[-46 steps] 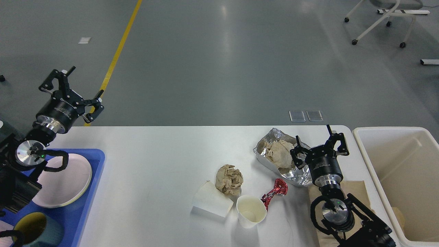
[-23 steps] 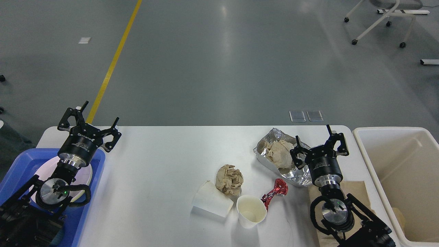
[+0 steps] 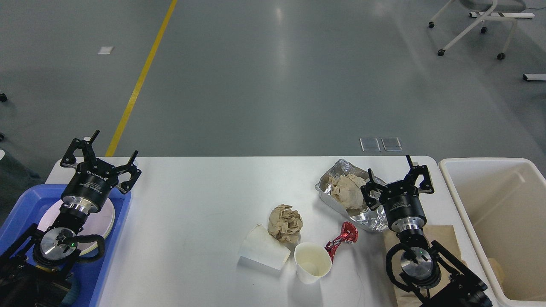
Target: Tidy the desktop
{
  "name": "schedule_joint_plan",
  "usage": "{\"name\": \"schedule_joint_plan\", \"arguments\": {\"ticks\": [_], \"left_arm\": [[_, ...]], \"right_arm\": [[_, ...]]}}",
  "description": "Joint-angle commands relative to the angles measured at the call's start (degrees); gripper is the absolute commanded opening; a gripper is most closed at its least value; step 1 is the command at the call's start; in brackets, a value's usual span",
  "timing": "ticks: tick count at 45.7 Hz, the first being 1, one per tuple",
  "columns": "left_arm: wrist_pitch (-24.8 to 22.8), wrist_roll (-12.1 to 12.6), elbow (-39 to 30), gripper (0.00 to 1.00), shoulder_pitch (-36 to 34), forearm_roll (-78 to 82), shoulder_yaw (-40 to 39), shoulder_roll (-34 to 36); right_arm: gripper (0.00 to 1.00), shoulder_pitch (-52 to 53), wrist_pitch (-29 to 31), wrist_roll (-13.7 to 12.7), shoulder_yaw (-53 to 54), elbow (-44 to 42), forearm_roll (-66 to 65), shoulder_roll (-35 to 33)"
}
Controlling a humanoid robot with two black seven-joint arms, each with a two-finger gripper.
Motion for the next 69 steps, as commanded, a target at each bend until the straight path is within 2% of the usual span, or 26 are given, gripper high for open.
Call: {"name": "schedule_joint_plan", "arguments": {"ticks": [1, 9, 17, 28, 34, 41, 45, 50, 53, 69], "left_arm": [[-0.56, -0.1, 0.06, 0.96, -0.03, 0.01, 0.03, 0.07], [0.05, 0.42, 0.06, 0.96, -1.18, 0.09, 0.03, 1.03], [-0.82, -0.89, 0.15, 0.96, -1.09, -1.48, -1.55, 0.77], [-0.12, -0.1, 0.06, 0.96, -4.43, -2.19, -0.85, -0.11], [1.63, -0.19, 0.06, 0.96, -3.46, -1.93, 0.29, -0.9], [1.02, -0.45, -0.03, 0.96, -1.27, -2.19, 2.14, -3.98], [-1.78, -2.38, -0.03, 0.96, 1.1, -2.02, 1.79, -4.42], [-4.26, -8.18, 0.06, 0.96, 1.81, -2.02, 1.97, -4.59], [-4.43, -10.12, 0.06, 0.96, 1.99, -1.93, 2.14, -4.59], [-4.78, -10.83, 0.41, 0.96, 1.99, -2.89, 1.53, -4.77]], "right_arm": [[1.0, 0.0, 0.0, 0.0, 0.0, 0.0, 0.0, -0.03], [1.0, 0.0, 0.0, 0.0, 0.0, 0.0, 0.0, 0.06], [1.0, 0.0, 0.0, 0.0, 0.0, 0.0, 0.0, -0.02], [1.0, 0.0, 0.0, 0.0, 0.0, 0.0, 0.0, 0.06], [1.0, 0.0, 0.0, 0.0, 0.0, 0.0, 0.0, 0.06], [1.0, 0.09, 0.0, 0.0, 0.0, 0.0, 0.0, 0.06], [1.0, 0.09, 0.0, 0.0, 0.0, 0.0, 0.0, 0.06], [1.0, 0.09, 0.0, 0.0, 0.0, 0.0, 0.0, 0.06], [1.0, 0.0, 0.0, 0.0, 0.0, 0.0, 0.0, 0.06], [1.0, 0.09, 0.0, 0.0, 0.0, 0.0, 0.0, 0.06]]}}
